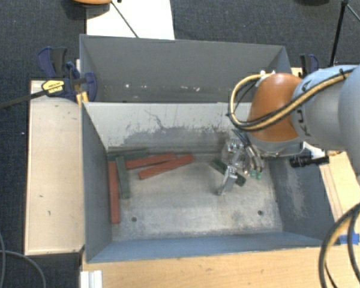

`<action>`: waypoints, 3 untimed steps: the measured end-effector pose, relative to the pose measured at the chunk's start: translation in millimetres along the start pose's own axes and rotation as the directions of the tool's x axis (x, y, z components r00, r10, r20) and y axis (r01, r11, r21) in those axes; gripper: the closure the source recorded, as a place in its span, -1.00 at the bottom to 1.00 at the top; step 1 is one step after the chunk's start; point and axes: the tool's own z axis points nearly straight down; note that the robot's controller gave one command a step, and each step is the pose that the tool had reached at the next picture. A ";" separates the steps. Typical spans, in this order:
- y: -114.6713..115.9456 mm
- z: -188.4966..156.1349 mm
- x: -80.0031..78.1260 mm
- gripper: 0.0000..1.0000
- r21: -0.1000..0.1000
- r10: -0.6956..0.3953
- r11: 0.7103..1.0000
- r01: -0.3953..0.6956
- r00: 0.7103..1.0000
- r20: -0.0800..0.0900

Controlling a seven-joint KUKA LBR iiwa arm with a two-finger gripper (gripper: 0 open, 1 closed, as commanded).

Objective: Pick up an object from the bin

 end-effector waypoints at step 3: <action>-22.3 -185.4 12.3 1.00 -0.001 0.016 1.000 -0.016 1.000 0.006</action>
Offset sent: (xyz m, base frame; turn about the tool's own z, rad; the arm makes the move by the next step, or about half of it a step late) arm 0.0000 0.0000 0.0000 0.0000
